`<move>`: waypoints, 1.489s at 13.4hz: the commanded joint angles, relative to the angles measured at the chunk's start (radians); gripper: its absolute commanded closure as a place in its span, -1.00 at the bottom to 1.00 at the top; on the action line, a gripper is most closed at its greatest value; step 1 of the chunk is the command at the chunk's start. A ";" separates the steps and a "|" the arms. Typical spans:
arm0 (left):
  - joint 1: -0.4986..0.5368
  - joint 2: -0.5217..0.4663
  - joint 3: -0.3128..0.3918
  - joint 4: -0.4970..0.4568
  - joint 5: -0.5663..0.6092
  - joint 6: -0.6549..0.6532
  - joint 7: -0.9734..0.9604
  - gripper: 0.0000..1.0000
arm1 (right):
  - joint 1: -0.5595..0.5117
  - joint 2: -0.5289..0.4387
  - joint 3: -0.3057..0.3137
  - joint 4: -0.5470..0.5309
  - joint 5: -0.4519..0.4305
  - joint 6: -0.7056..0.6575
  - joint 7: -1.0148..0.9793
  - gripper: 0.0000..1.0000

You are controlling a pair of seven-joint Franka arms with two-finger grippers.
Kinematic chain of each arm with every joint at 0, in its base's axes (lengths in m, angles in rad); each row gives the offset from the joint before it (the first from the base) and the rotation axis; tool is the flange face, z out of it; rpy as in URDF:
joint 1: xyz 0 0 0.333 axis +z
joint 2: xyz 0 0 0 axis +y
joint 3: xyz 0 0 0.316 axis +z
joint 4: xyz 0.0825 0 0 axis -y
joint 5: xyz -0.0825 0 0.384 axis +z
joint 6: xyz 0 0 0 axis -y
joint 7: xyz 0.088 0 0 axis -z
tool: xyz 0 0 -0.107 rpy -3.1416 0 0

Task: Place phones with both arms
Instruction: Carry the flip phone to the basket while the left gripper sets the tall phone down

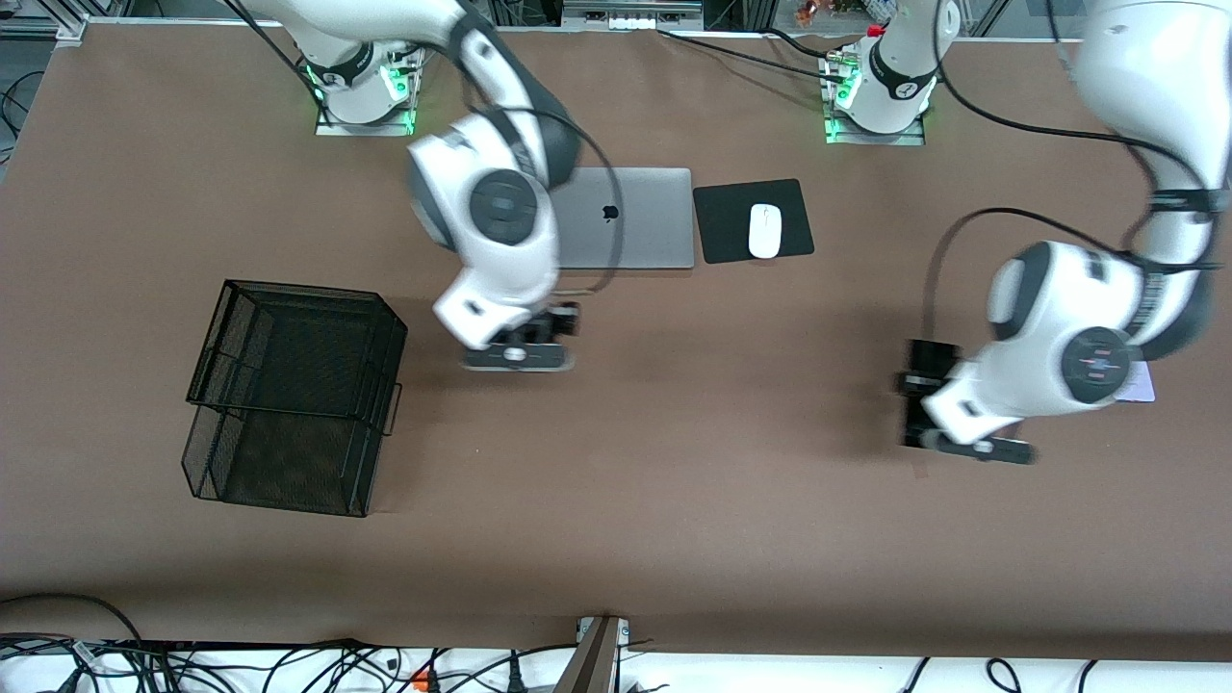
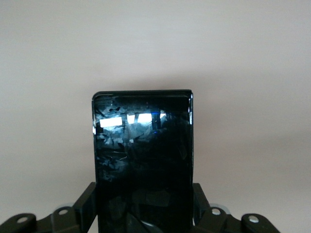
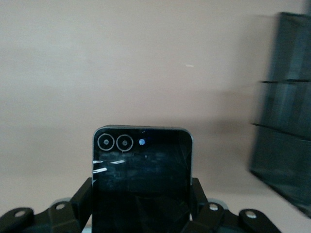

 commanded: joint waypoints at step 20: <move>-0.537 0.244 0.024 0.045 -0.029 0.479 -0.649 -1.00 | -0.217 -0.171 -0.421 -0.535 0.178 0.270 -0.660 -1.00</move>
